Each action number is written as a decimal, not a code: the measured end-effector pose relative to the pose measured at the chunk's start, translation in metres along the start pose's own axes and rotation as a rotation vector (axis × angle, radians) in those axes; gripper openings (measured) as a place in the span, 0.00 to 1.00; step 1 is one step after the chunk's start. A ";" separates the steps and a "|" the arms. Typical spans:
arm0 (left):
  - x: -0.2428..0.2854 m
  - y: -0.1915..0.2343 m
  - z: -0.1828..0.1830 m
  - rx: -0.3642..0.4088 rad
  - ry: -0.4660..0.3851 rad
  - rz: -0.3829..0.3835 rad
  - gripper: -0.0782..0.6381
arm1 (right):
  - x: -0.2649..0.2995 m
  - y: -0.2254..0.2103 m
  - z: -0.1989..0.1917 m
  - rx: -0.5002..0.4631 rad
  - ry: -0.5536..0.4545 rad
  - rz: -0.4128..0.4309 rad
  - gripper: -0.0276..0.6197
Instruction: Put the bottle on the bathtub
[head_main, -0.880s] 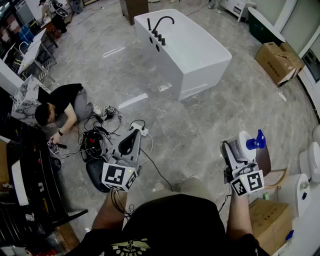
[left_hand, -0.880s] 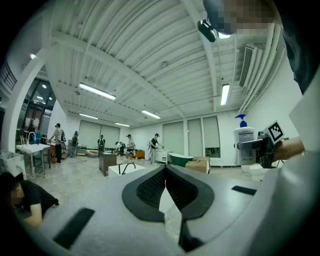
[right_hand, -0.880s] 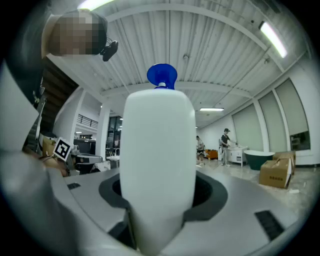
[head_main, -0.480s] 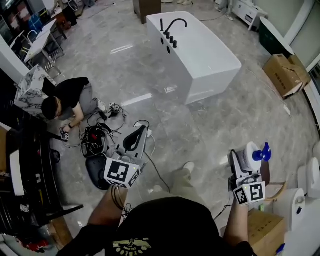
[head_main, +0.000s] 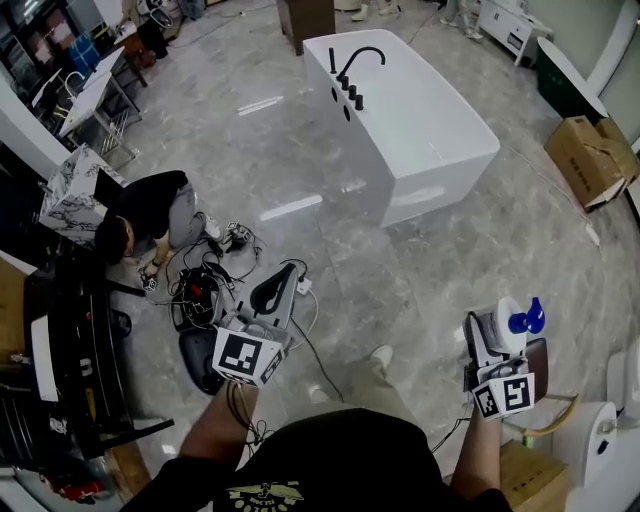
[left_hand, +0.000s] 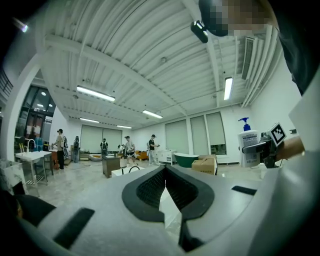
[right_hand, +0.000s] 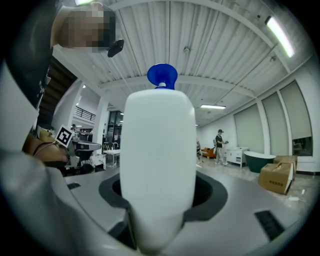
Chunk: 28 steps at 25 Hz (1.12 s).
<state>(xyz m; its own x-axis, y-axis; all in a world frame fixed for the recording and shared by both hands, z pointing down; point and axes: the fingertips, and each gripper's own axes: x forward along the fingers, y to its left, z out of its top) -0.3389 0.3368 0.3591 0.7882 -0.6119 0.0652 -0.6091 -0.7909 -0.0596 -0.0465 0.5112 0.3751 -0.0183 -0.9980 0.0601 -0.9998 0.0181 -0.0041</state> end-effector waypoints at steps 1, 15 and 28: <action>0.011 0.002 0.002 -0.002 -0.002 0.006 0.12 | 0.008 -0.007 -0.002 -0.001 0.006 0.006 0.44; 0.152 -0.012 0.026 0.021 -0.002 0.081 0.12 | 0.085 -0.139 0.007 0.008 0.005 0.092 0.44; 0.191 -0.028 0.023 0.016 0.014 0.092 0.12 | 0.102 -0.189 0.011 0.033 -0.029 0.098 0.44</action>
<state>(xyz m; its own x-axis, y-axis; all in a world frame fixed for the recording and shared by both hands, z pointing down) -0.1687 0.2423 0.3504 0.7274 -0.6824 0.0727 -0.6776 -0.7309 -0.0816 0.1411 0.4057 0.3706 -0.1151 -0.9929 0.0284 -0.9926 0.1139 -0.0417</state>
